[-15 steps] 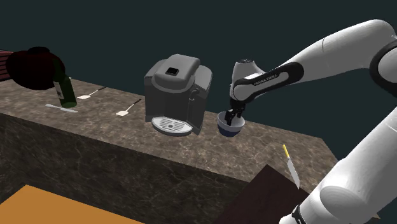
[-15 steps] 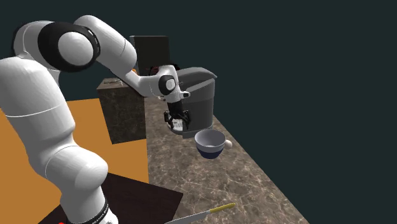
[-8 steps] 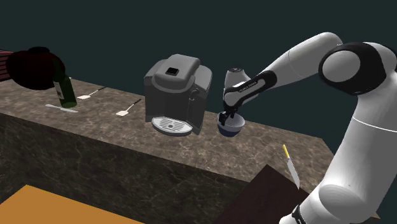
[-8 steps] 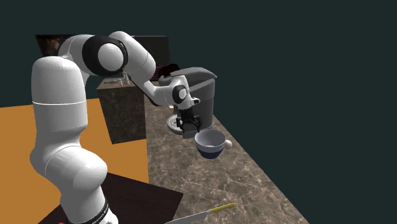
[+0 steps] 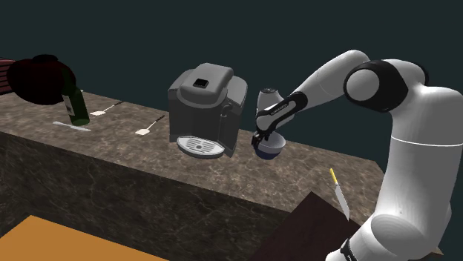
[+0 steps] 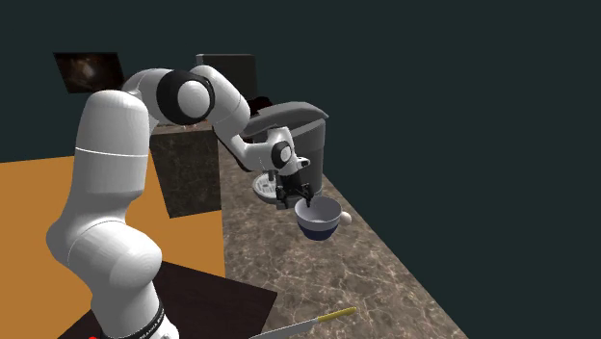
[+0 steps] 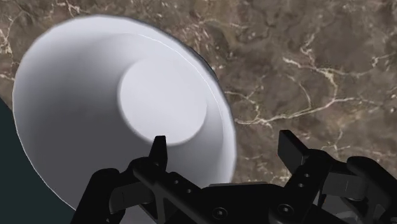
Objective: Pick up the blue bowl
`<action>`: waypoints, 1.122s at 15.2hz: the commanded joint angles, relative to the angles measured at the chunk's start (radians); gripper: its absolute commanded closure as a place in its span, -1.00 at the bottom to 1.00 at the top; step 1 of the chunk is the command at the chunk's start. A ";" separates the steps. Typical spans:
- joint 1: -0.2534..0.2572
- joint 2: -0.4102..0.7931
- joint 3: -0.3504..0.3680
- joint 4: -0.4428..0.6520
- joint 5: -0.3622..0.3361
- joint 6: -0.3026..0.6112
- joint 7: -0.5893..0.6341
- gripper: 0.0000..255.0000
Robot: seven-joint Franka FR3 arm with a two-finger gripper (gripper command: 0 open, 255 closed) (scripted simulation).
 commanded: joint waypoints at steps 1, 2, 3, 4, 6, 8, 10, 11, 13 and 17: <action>0.000 0.023 -0.001 0.002 -0.003 0.021 0.006 -1.00; 0.000 0.034 -0.002 0.002 -0.004 0.032 0.009 -1.00; 0.000 0.040 -0.002 0.002 -0.005 0.037 0.010 -1.00; 0.000 0.039 -0.002 0.002 -0.005 0.037 0.010 -1.00; 0.000 0.041 -0.002 0.006 -0.004 0.036 0.009 1.00; 0.000 0.041 -0.002 0.006 -0.004 0.036 0.009 1.00; 0.000 0.041 -0.002 0.006 -0.004 0.036 0.009 1.00; 0.000 0.041 -0.002 0.006 -0.004 0.036 0.009 1.00; 0.000 0.041 -0.002 0.006 -0.004 0.036 0.009 1.00; 0.000 0.009 0.000 0.003 -0.001 0.007 0.002 1.00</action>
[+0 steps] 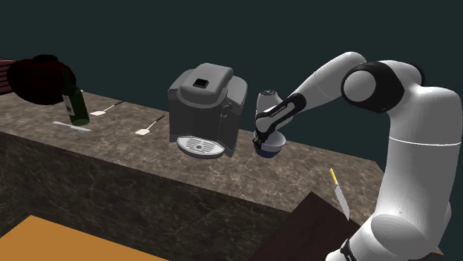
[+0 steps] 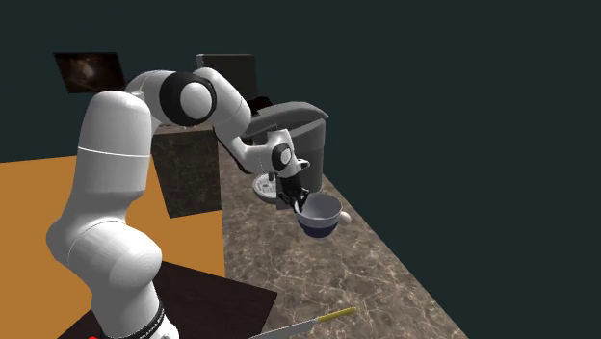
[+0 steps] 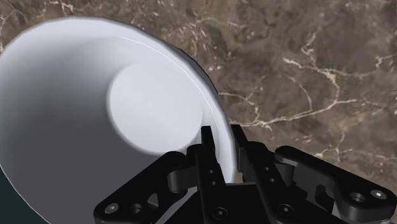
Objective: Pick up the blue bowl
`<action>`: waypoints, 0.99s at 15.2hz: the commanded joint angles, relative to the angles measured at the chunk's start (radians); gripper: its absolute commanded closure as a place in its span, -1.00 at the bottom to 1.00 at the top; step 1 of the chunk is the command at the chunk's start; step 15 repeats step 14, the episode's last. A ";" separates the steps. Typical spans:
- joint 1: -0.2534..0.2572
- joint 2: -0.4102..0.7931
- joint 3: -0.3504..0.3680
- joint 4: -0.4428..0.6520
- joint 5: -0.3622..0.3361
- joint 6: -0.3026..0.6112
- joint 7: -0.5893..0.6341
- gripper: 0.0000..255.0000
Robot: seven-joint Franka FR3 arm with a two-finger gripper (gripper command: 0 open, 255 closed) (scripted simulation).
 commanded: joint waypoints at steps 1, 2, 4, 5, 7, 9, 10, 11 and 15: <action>-0.002 -0.020 0.001 0.002 0.003 -0.020 -0.009 1.00; -0.002 -0.029 0.001 0.003 0.005 -0.030 -0.012 1.00; -0.002 -0.049 0.003 0.005 0.008 -0.051 -0.018 1.00; -0.002 -0.058 0.003 0.006 0.009 -0.062 -0.020 1.00; -0.002 -0.077 0.004 0.010 0.012 -0.084 -0.026 1.00; -0.002 -0.094 0.005 0.014 0.015 -0.106 -0.032 1.00; -0.002 -0.103 0.006 0.017 0.016 -0.117 -0.035 1.00; -0.002 -0.112 0.006 0.020 0.018 -0.128 -0.038 1.00; -0.002 -0.121 0.007 0.023 0.019 -0.141 -0.041 1.00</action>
